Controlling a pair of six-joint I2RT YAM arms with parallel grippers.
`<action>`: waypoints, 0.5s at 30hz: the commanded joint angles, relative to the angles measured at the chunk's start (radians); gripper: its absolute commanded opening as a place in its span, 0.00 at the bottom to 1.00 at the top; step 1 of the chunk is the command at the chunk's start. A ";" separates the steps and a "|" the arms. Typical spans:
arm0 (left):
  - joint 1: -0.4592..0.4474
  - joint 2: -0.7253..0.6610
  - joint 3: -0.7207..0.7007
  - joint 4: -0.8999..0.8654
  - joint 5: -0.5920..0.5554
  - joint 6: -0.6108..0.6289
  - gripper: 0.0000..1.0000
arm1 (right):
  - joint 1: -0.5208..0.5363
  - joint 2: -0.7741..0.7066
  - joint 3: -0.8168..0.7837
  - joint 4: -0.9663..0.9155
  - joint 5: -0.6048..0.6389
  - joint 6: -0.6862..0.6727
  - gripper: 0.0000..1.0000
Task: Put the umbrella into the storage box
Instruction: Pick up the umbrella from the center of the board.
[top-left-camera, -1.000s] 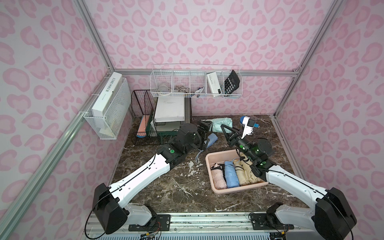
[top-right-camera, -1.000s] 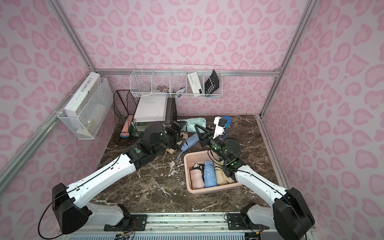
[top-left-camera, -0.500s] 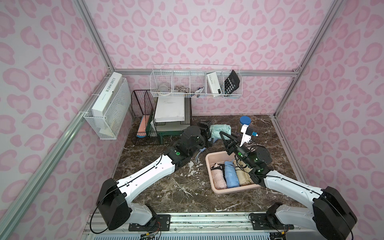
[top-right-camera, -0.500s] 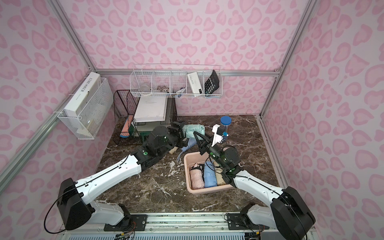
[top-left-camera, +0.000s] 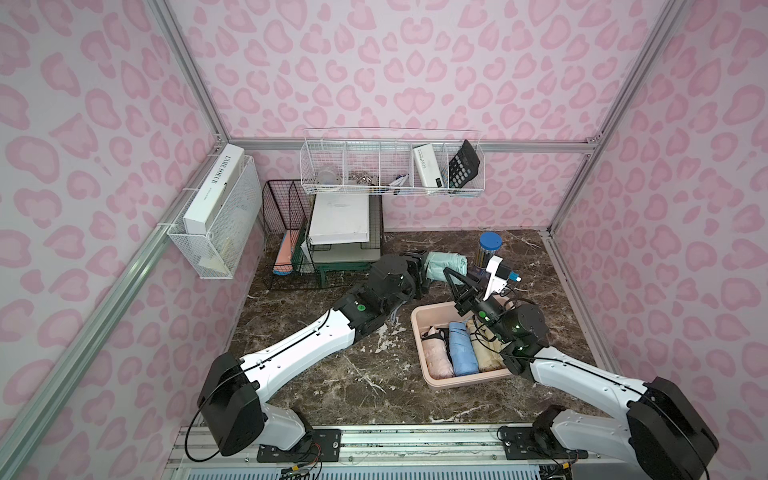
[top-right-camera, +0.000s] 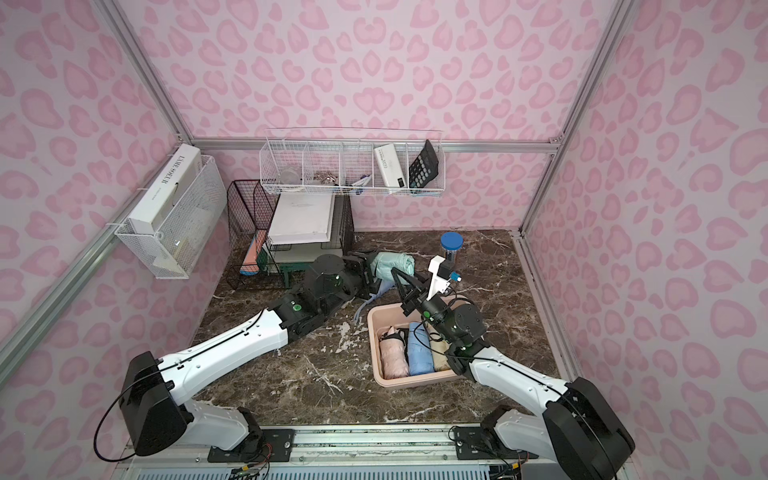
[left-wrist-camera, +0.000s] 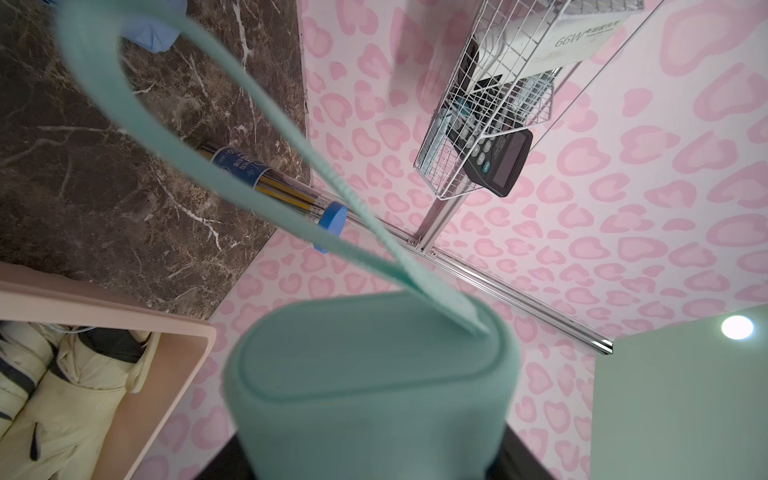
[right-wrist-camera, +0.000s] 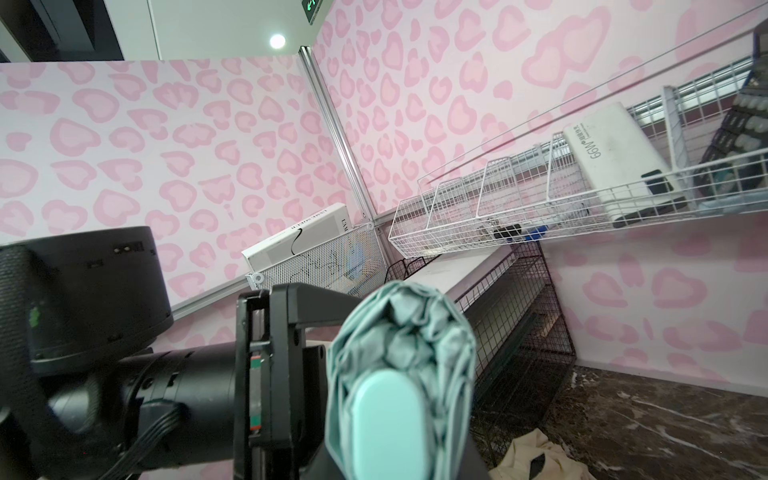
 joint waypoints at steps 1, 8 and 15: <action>0.000 0.005 0.012 0.035 -0.033 -0.009 0.62 | 0.003 0.000 -0.011 0.082 -0.053 -0.004 0.02; -0.001 0.004 0.012 0.022 -0.044 0.006 0.47 | 0.003 0.011 -0.013 0.078 -0.064 -0.015 0.06; -0.001 -0.021 0.020 -0.094 -0.047 0.074 0.39 | 0.001 -0.023 -0.021 0.019 -0.090 -0.064 0.55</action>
